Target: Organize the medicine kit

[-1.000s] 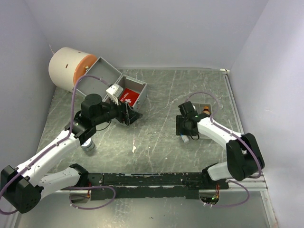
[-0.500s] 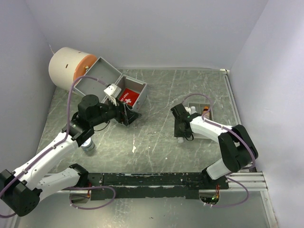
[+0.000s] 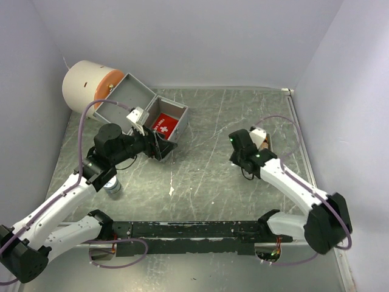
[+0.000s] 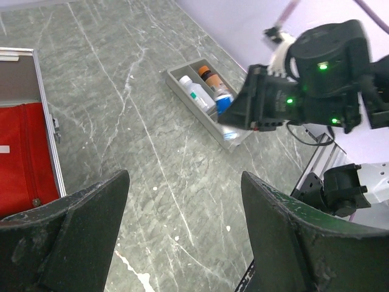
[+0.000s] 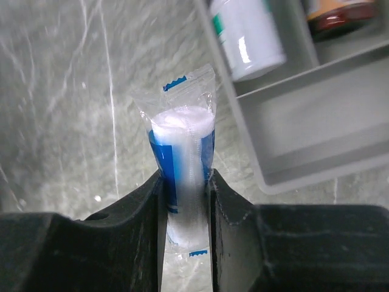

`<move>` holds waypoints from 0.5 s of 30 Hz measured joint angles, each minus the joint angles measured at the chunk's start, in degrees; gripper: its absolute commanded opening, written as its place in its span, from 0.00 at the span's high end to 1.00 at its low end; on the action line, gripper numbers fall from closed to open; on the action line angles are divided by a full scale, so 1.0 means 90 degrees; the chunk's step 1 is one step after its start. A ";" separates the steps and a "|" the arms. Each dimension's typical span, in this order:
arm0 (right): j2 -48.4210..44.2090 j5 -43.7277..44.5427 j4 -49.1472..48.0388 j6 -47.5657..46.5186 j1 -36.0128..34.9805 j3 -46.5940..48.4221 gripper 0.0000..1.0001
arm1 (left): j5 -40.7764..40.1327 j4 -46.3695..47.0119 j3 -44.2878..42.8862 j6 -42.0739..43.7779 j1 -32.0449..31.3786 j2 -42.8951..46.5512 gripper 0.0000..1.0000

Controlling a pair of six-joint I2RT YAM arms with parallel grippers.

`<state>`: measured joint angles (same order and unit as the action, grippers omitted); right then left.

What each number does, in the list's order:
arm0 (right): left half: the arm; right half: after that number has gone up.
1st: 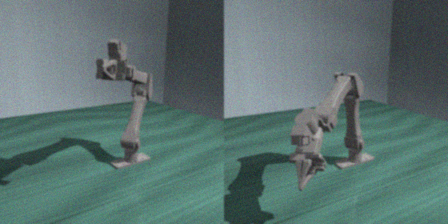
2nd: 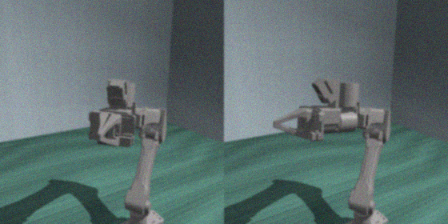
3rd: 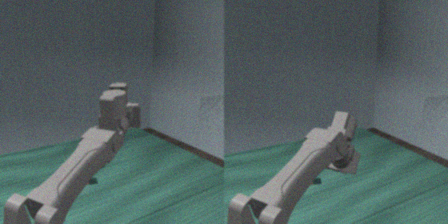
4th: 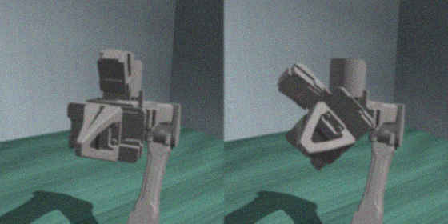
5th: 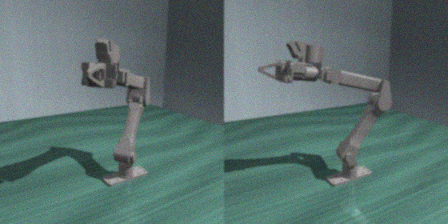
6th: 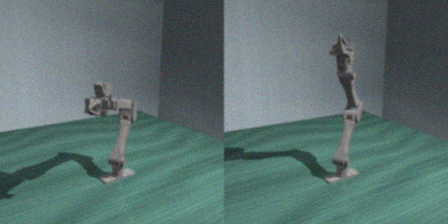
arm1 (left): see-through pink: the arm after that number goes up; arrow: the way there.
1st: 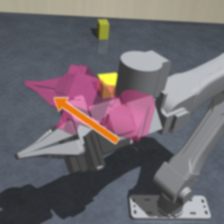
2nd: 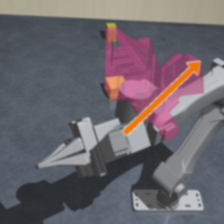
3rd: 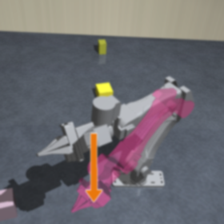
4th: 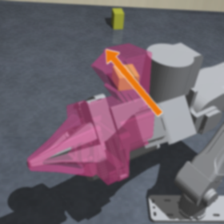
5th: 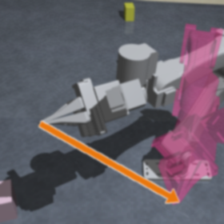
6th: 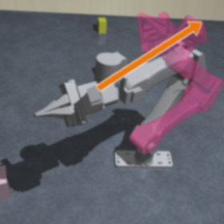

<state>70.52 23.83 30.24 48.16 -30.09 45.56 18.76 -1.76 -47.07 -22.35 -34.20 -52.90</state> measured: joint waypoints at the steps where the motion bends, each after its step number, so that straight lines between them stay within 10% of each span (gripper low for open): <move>1: -0.0243 0.0250 0.0119 0.0253 0.0000 -0.0005 0.76 | -0.0024 -0.0010 0.0000 0.0000 0.0000 0.0019 0.15; 15: -0.1569 0.2368 0.2101 0.3937 0.0131 -0.0469 0.76 | -0.0219 -0.0078 0.0119 -0.0068 0.0000 0.0418 0.16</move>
<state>56.40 45.15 49.15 83.59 -28.91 41.34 16.80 -2.46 -46.00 -22.96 -34.20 -49.15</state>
